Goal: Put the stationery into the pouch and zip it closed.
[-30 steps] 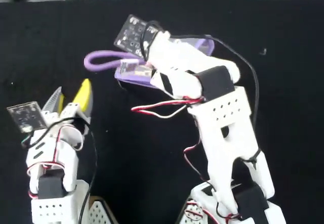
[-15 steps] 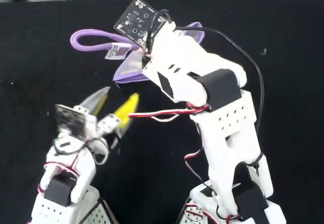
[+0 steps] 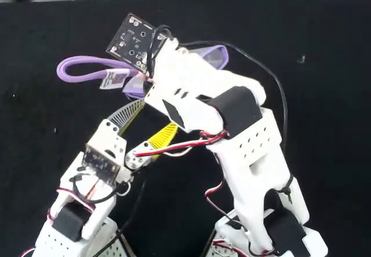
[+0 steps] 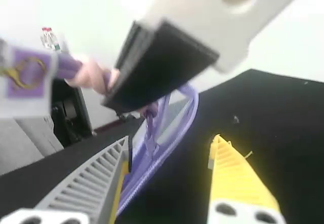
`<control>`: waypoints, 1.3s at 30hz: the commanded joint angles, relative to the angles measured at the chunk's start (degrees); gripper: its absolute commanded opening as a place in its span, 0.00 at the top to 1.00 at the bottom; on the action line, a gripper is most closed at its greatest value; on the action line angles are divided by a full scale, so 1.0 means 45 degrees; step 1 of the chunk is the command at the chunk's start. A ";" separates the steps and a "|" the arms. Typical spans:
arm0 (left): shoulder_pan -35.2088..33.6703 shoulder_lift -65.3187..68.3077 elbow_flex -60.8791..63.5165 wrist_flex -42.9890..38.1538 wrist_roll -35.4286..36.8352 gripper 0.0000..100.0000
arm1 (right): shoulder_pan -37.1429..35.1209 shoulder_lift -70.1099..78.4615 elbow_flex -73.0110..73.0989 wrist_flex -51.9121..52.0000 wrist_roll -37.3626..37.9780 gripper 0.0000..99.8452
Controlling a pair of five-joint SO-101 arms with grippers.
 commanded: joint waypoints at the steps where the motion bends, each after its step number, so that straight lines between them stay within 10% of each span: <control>1: 0.0107 0.0000 0.0088 -0.0332 -0.0860 0.75 | -0.0274 -0.0654 -0.0869 0.0078 -0.0234 0.99; 26: -0.0576 0.6134 -0.1514 -0.4005 -0.1856 0.75 | -0.0293 -0.0635 -0.2706 0.1426 -0.0254 0.99; 39: -0.0049 0.6525 -0.1827 -0.4005 -0.1915 0.97 | -0.0215 -0.0557 -0.2706 0.1602 -0.0234 0.99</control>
